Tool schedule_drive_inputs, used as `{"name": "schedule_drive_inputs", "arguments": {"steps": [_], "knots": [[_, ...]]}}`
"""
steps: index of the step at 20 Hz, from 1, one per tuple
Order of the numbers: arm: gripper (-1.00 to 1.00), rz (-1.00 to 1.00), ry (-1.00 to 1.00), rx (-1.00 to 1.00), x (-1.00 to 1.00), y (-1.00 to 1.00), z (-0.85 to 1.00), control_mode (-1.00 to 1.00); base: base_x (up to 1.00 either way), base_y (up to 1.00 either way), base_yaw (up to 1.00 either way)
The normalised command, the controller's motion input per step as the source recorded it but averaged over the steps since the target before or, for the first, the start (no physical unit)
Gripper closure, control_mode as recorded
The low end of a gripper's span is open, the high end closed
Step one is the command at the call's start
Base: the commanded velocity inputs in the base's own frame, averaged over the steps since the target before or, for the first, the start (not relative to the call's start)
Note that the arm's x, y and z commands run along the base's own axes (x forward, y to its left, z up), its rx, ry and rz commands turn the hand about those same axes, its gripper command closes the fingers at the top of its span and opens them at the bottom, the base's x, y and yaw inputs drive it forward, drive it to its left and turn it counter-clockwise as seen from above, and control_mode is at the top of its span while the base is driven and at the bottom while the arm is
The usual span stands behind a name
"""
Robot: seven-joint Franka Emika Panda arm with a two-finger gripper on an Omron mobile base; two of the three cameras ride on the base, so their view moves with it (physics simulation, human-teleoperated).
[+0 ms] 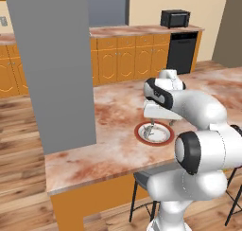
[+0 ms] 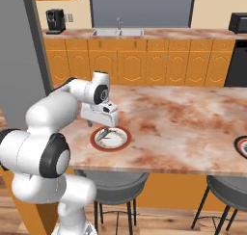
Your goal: Transport the fish and mushroom to the fridge. Place the fish on the rack containing meat and place the mushroom on the rack containing the vegetable, ensuring meats and vegetables are on different racks.
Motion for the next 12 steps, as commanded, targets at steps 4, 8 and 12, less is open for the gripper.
{"name": "schedule_drive_inputs", "arguments": {"steps": [4, 8, 12], "knots": [[-1.00, 0.00, 0.09, 0.04, 0.45, 0.00, -0.42, -1.00, 0.00, 0.00, 0.00], [-1.00, 0.00, 0.08, 0.03, 0.50, 0.00, -0.39, -1.00, 0.00, 0.00, 0.00], [-1.00, 0.00, 0.05, 0.02, 0.46, 0.00, -0.30, -1.00, 0.00, 0.00, 0.00]]}}
